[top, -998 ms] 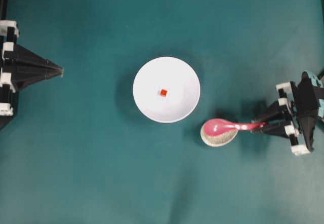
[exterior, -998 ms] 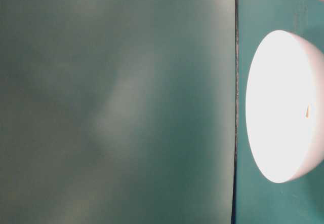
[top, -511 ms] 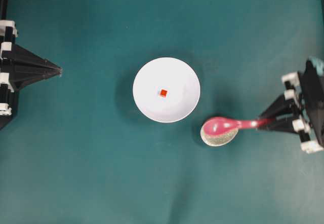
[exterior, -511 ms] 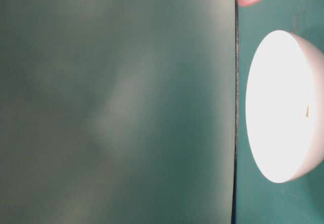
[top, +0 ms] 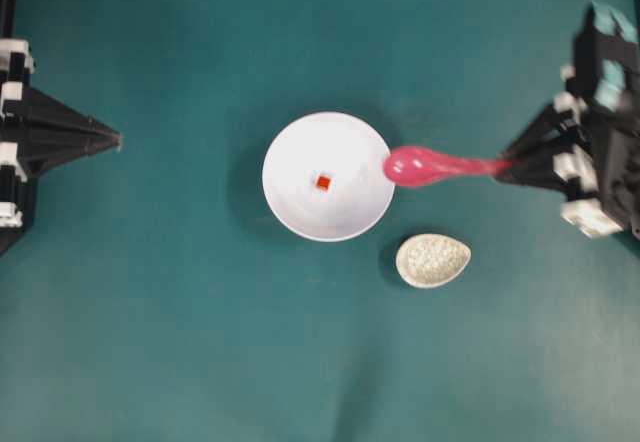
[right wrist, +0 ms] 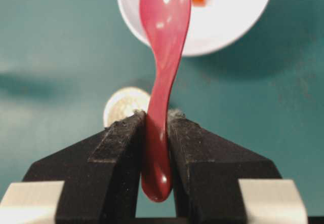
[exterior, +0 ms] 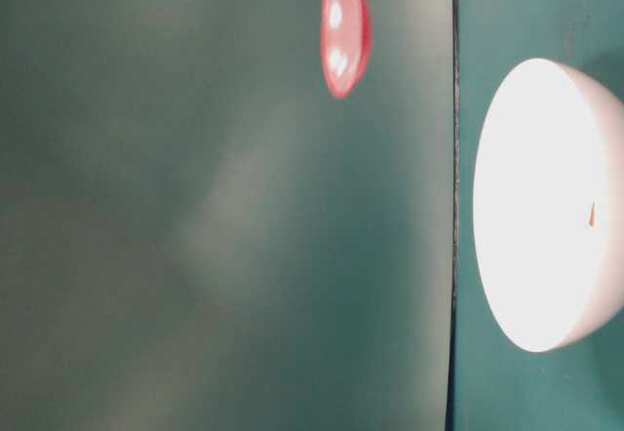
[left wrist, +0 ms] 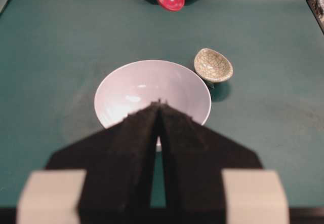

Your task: Grip the spoon and scoop the red block from the bowl with right arm.

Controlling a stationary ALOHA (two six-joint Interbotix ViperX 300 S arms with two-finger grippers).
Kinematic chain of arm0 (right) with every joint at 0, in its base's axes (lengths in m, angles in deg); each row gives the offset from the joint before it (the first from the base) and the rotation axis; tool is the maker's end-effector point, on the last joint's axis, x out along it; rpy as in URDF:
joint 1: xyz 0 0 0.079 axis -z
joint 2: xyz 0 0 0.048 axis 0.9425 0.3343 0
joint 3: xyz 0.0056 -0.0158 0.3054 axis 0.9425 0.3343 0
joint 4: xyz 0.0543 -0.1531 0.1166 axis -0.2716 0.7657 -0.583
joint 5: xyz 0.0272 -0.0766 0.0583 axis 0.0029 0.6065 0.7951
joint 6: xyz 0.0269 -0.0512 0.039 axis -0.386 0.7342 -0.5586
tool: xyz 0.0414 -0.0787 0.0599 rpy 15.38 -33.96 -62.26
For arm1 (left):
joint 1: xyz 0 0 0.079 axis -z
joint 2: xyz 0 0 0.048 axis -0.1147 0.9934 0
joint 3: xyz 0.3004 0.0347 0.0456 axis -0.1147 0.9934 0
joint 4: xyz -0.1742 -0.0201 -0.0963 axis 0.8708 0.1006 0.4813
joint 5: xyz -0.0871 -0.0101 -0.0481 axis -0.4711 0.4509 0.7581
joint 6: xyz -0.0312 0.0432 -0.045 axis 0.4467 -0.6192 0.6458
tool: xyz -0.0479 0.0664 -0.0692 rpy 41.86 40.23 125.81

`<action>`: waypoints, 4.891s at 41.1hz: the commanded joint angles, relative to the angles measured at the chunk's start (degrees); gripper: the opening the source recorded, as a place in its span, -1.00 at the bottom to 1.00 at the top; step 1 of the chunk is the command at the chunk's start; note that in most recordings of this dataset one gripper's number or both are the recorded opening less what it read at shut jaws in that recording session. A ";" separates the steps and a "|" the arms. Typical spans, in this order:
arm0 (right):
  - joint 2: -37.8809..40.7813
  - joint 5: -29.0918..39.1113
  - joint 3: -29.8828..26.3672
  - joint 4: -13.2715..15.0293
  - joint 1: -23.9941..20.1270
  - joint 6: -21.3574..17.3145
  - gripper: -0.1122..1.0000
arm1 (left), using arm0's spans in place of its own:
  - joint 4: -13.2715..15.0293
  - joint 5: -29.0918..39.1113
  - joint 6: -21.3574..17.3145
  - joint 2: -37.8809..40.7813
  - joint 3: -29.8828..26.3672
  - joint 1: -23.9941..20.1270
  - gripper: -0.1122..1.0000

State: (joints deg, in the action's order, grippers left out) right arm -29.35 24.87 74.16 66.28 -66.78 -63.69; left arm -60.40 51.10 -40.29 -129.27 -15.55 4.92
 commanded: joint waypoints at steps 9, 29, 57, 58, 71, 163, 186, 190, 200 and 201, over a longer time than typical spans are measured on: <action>13.54 11.07 -12.83 -0.18 0.44 0.09 -0.42 | -0.09 1.23 0.09 0.18 -1.76 -0.18 -0.80; 15.03 17.31 -13.80 -1.05 0.00 -3.43 -0.42 | -0.09 1.85 0.09 0.18 -1.76 -0.18 -0.80; 18.63 25.05 -16.52 -6.59 0.35 -6.68 -0.46 | -0.18 1.85 0.09 0.18 -1.76 -0.18 -0.80; 18.02 24.87 -15.82 -6.94 0.18 -6.86 -0.46 | -0.18 1.85 0.09 0.18 -1.76 -0.18 -0.80; 10.90 17.67 -4.66 -10.37 -3.43 -10.02 -0.54 | -0.09 1.85 0.00 0.26 -1.67 -0.18 -0.80; 0.35 -47.90 27.51 9.84 -13.54 -10.46 0.07 | -0.18 2.81 0.09 0.09 -1.67 -0.18 -0.80; 19.42 -76.38 33.93 9.93 -15.38 -7.12 0.07 | -0.09 3.16 0.09 0.09 -1.67 -0.18 -0.80; 21.71 -79.37 35.33 9.76 -15.56 -5.98 0.07 | -0.09 3.08 0.09 0.09 -1.67 -0.18 -0.80; 26.19 -84.81 38.41 9.76 -15.64 -5.45 0.07 | -0.09 3.16 0.09 0.09 -1.67 0.18 -0.80; 26.37 -85.34 38.67 9.76 -15.64 -5.45 0.07 | -0.09 3.08 0.09 0.09 -1.67 0.18 -0.80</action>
State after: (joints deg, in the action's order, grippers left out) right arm -3.60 -58.27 112.48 76.12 -82.16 -69.06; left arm -60.40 54.52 -40.20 -129.44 -15.55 4.92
